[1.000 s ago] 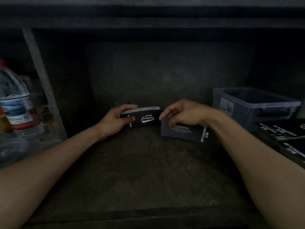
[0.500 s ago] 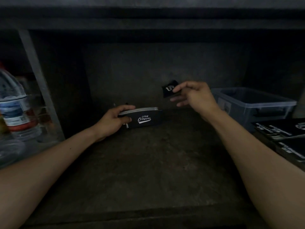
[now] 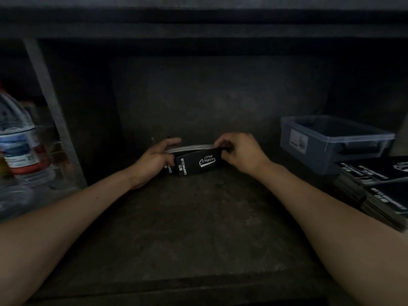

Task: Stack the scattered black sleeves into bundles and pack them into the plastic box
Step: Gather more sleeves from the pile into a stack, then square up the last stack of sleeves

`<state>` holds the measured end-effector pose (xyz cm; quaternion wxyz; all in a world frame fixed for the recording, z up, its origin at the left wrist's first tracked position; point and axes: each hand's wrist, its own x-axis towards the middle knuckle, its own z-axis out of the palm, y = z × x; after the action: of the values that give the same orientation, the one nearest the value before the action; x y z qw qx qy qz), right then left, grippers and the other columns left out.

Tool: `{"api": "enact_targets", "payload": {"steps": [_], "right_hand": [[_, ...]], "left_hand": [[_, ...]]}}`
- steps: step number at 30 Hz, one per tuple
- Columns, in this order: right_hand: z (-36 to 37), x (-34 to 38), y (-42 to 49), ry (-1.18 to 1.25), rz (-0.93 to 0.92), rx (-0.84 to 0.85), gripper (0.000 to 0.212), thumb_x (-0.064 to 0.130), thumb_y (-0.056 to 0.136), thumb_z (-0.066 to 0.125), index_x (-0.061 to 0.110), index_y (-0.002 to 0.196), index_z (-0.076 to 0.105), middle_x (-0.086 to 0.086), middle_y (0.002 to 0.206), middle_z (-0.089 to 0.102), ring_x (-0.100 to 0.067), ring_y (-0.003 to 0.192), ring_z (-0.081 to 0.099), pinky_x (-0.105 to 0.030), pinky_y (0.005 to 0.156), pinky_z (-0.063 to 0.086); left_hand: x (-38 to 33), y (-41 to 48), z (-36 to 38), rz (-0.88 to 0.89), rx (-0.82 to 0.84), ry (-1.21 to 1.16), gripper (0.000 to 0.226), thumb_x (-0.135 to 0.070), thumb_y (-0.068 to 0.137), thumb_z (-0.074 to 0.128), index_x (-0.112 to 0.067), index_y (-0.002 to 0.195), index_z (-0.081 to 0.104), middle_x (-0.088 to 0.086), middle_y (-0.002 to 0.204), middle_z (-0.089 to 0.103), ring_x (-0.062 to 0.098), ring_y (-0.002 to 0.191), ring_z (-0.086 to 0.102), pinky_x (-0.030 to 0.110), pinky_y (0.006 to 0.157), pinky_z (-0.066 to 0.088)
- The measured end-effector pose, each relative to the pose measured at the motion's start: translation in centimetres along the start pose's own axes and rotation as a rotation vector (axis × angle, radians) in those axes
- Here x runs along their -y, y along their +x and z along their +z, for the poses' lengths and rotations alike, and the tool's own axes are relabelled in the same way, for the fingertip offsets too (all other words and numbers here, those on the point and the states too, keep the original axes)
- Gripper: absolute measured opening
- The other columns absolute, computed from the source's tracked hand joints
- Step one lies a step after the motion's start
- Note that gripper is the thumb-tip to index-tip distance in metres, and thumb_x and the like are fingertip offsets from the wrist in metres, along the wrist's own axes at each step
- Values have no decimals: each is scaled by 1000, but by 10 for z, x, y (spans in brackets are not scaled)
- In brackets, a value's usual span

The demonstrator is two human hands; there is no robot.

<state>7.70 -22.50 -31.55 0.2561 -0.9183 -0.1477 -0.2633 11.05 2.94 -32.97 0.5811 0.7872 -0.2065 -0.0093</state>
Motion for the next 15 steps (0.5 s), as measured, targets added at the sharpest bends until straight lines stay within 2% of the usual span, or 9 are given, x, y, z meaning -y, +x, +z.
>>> {"api": "enact_targets", "payload": {"steps": [3,5,8,10,12,15], "right_hand": [[11,-1,1,-15,28,-71,31,10,76,75,28,101,72,3,110,62,-10,101,59,-29,93,50],[14,1,1,55,140,-100,43,20,71,83,30,109,67,0,117,60,-15,110,57,-31,97,48],[24,11,-5,143,282,76,80,36,72,85,24,141,47,-3,138,55,-20,128,51,-33,109,41],[34,21,-8,122,282,195,91,39,81,77,19,154,27,-5,152,43,-21,138,42,-29,114,33],[39,28,-7,93,268,204,86,38,90,69,17,157,18,-7,157,35,-23,143,36,-28,115,29],[37,32,-4,63,291,163,67,32,99,54,17,156,22,-9,157,34,-25,144,34,-27,115,26]], "left_hand": [[-3,-4,3,34,46,118,75,-16,61,64,-33,134,51,-7,128,62,4,115,59,18,93,46],[-3,-3,2,31,64,150,80,-16,61,64,-32,137,48,-9,127,62,1,113,60,15,91,47],[-4,-3,1,5,103,109,82,-13,56,59,-35,135,51,-3,130,61,13,120,59,30,102,47],[-6,-4,6,7,110,152,79,-13,64,60,-31,139,48,-4,132,58,11,121,56,25,101,44],[-7,-2,12,47,56,275,65,-6,82,62,-24,142,43,-1,135,54,10,120,52,13,95,41],[-3,2,15,67,-26,412,51,-3,92,55,-23,138,44,7,137,50,16,122,50,22,99,40]]}}
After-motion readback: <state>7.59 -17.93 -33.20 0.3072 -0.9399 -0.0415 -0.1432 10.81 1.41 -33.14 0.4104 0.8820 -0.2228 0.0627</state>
